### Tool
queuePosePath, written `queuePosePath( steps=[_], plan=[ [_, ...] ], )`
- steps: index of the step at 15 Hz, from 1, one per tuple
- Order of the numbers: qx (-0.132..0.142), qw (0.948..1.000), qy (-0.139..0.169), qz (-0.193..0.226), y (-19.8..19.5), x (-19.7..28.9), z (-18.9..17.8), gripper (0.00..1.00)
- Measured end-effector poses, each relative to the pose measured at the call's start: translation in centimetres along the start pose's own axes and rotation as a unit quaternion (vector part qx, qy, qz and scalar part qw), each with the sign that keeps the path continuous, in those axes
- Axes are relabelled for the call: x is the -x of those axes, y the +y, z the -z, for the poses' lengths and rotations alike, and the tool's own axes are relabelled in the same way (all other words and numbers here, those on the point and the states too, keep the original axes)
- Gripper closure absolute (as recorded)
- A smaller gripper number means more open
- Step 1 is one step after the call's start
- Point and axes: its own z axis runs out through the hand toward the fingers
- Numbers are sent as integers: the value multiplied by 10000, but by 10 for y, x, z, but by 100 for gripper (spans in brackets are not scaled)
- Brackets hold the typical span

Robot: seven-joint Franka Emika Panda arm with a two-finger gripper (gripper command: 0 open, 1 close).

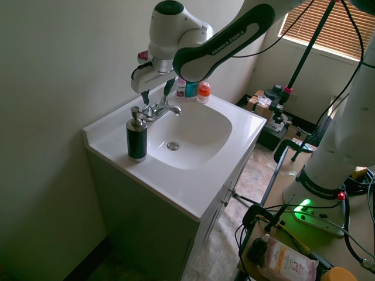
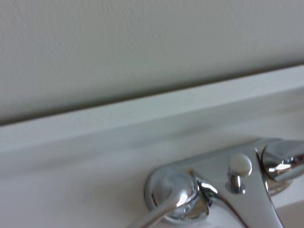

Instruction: Turn on the hot water

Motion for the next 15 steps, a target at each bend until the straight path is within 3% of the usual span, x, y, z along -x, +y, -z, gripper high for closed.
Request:
queuePosePath(
  steps=[9,12,15],
  plan=[
    [151,9999,27,-25,0,12,-45,0],
    [176,9998,33,-98,23,3,-57,0],
    [316,9992,-86,-238,71,4,-64,0]
  ],
)
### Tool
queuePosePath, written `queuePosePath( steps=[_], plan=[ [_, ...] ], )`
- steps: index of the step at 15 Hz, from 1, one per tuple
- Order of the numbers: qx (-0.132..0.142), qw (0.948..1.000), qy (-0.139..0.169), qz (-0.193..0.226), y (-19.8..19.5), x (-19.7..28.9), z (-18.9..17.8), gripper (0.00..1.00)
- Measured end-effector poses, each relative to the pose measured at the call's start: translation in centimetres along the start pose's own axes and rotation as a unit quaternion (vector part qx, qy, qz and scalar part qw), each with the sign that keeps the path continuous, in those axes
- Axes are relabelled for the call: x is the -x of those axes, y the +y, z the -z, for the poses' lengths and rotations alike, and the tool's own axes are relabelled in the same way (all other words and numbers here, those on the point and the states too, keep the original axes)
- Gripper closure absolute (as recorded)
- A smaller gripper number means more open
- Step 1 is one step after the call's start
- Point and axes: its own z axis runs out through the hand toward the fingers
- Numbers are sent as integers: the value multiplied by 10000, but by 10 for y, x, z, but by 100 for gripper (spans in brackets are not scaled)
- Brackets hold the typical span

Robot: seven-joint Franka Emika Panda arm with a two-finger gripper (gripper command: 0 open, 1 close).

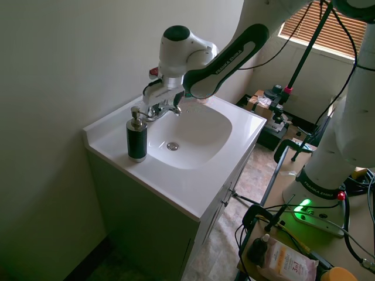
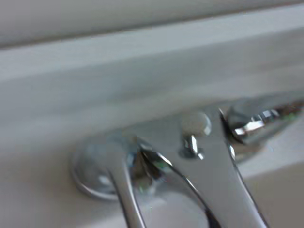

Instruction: Turn on the hot water

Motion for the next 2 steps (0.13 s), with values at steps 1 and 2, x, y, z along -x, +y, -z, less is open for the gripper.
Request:
queuePosePath(
  steps=[1,2],
  plan=[
    [13,9999,-95,-95,16,3,1,0],
    [7,9996,-204,-183,31,7,5,0]
  ],
)
